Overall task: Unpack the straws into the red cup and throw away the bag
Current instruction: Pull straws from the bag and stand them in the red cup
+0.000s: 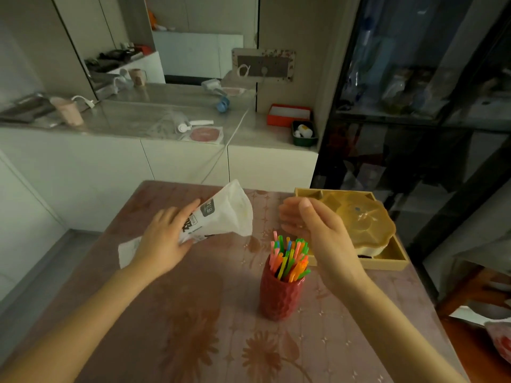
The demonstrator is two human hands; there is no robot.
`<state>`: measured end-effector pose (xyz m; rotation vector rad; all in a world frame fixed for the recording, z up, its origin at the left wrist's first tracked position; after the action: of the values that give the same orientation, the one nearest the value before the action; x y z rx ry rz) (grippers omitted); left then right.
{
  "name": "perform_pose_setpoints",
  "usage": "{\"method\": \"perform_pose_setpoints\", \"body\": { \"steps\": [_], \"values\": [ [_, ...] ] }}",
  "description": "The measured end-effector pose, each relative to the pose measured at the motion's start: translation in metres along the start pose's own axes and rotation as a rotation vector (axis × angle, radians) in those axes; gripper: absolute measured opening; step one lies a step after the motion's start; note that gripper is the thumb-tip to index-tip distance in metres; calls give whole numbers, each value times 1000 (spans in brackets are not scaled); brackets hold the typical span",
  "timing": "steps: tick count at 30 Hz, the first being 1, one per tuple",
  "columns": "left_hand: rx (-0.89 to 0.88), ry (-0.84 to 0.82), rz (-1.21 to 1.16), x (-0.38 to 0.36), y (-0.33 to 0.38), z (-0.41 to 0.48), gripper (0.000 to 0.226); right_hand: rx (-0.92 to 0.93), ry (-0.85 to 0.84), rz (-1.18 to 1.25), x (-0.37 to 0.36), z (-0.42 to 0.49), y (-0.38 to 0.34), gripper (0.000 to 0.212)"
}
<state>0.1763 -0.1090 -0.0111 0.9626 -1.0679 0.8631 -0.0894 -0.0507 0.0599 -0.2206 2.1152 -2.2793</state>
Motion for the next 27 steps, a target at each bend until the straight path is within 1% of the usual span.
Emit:
{"method": "perform_pose_setpoints", "body": {
  "steps": [1, 3, 7, 10, 13, 17, 20, 23, 27],
  "values": [
    [-49, 34, 53, 17, 6, 2, 87, -32, 5, 75, -4, 0, -2, 27],
    [-126, 88, 128, 48, 19, 4, 88, -46, -14, 132, -13, -2, -7, 26],
    [-262, 181, 180, 89, 47, 2, 92, 32, -4, 102, -20, -5, -18, 20],
    [-308, 214, 201, 104, 61, 1, 93, 57, -4, 137, -20, -7, -22, 18],
    [-372, 203, 251, 116, 72, 2, 91, -3, 19, 326, -19, -8, -18, 24],
    [-489, 168, 418, 139, 93, 10, 90, -88, 41, 600, -18, -7, -8, 30],
    [-568, 140, 596, 157, 115, 15, 91, -102, 76, 750, -18, -7, -4, 27],
    [-602, 104, 764, 164, 134, 19, 95, -95, 90, 861, -20, -5, -3, 23],
    [-593, 35, 875, 153, 150, 25, 109, -93, 74, 982, -26, -1, -5, 41]
  ]
}}
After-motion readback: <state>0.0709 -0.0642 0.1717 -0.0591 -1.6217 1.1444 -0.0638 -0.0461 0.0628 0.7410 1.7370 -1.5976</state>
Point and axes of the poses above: each hand's wrist, its own z-axis towards the middle knuckle, its own x-axis out of the back of the hand, y = z × x, the point moved 4 cm from there along z, towards the middle knuckle, and after that the axes turned 12 degrees about -y, right-handed, at the moved point
